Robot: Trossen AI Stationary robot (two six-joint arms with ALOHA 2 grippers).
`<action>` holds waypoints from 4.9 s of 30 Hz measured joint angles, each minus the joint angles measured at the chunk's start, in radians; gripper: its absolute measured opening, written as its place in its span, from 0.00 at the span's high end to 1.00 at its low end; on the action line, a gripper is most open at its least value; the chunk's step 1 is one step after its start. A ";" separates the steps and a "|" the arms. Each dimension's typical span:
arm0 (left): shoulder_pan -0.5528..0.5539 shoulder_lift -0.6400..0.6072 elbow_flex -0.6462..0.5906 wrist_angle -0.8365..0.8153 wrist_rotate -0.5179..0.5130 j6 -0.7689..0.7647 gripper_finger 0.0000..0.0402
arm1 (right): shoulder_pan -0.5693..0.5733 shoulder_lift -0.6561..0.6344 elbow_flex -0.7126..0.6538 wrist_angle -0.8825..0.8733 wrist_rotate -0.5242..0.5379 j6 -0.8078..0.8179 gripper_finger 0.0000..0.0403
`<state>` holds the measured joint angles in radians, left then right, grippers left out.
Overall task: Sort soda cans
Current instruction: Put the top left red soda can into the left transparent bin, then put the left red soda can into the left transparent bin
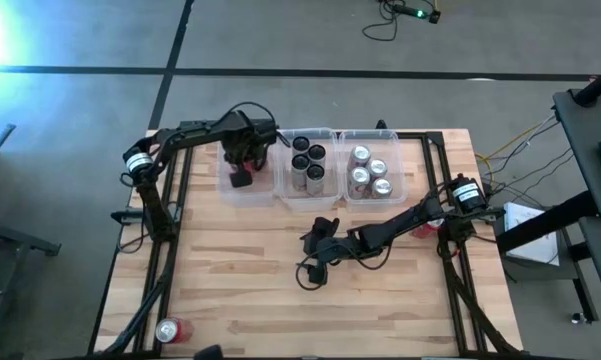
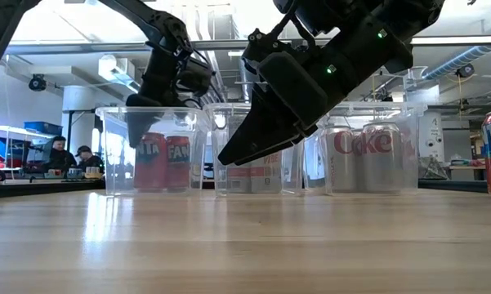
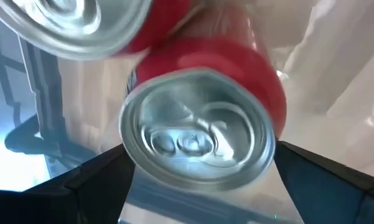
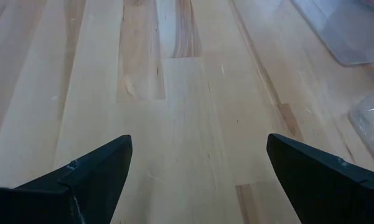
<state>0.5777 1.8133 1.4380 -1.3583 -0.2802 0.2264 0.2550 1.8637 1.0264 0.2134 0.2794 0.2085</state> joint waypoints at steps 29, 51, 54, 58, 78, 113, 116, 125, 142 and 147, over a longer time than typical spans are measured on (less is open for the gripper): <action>-0.056 -0.163 0.003 -0.114 -0.016 -0.101 0.10 | 0.000 0.000 0.000 -0.001 -0.003 -0.001 0.09; -0.215 -0.438 -0.096 0.098 0.082 -0.244 0.12 | 0.000 0.000 0.000 0.000 -0.002 0.007 0.09; -0.214 -0.444 -0.186 0.121 0.000 -0.222 0.13 | 0.000 0.000 0.000 0.000 -0.002 0.003 0.09; -0.215 -0.459 -0.268 0.135 -0.038 -0.216 0.14 | 0.000 0.000 0.000 -0.001 -0.003 0.003 0.09; -0.249 -0.526 -0.289 0.033 -0.114 -0.162 0.14 | 0.000 0.000 0.000 -0.001 -0.002 0.001 0.09; -0.356 -0.544 -0.206 -0.069 -0.086 -0.268 0.14 | 0.000 0.000 0.000 -0.001 -0.003 0.000 0.09; -0.394 -0.550 -0.126 -0.065 -0.051 -0.318 0.14 | 0.000 0.000 0.000 -0.001 -0.002 -0.001 0.09; -0.589 -0.602 -0.074 -0.158 -0.046 -0.540 0.14 | 0.001 -0.002 0.000 -0.002 0.008 -0.027 0.09; -1.259 -0.513 -0.093 -0.087 0.326 -1.316 0.14 | 0.018 -0.011 0.000 -0.025 0.011 -0.061 0.09; -1.396 -0.417 -0.018 -0.064 0.326 -1.494 0.14 | 0.018 -0.011 0.000 -0.031 0.010 -0.045 0.09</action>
<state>-0.8185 1.3963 1.4196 -1.4223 0.0460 -1.2681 0.2726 1.8530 1.0264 0.1829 0.2894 0.1639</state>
